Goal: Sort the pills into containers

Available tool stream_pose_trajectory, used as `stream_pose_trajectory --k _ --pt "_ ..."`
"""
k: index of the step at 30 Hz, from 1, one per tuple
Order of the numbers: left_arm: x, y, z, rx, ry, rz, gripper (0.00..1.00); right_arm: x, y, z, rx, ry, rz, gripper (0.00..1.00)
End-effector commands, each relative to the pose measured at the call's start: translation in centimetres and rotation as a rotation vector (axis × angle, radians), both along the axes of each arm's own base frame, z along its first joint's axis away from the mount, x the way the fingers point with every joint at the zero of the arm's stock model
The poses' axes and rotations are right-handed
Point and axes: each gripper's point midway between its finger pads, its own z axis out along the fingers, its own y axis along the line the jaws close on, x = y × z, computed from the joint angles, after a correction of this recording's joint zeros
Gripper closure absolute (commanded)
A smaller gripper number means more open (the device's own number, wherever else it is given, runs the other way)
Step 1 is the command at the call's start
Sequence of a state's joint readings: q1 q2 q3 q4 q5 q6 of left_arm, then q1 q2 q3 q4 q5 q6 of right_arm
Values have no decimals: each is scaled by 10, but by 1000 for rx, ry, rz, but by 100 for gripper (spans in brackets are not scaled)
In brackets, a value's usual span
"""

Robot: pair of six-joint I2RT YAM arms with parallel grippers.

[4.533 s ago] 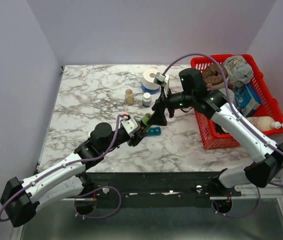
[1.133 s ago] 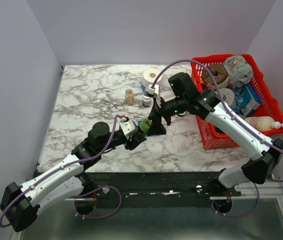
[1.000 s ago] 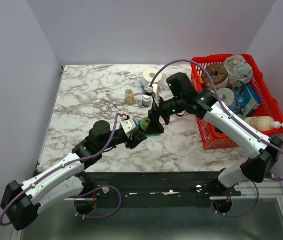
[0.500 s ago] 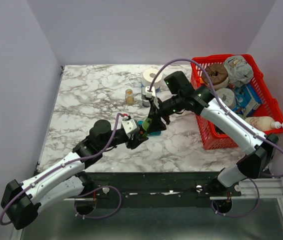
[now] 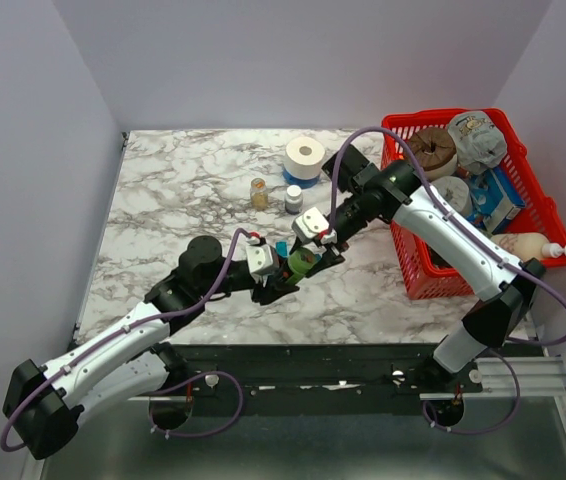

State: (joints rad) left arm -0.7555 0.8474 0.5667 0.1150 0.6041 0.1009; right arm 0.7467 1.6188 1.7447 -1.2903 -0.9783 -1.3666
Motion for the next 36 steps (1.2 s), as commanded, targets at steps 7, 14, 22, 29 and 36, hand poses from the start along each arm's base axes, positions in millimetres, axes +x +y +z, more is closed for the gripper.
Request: stream_pose_trajectory --k 7,14,22,29,36 --pt "-1 4 -2 9 -13 16 100 -13 10 26 70 156 -96 9" --pt "20 14 5 -32 -23 172 100 13 8 47 -7 379 -560 0" --pt "36 18 7 -51 -17 265 100 36 11 10 -111 544 -833 1" --pt "38 16 6 -39 -12 266 100 44 21 7 -136 585 -838 7" --pt "38 18 4 -22 -20 269 100 30 23 13 -159 611 -747 55"
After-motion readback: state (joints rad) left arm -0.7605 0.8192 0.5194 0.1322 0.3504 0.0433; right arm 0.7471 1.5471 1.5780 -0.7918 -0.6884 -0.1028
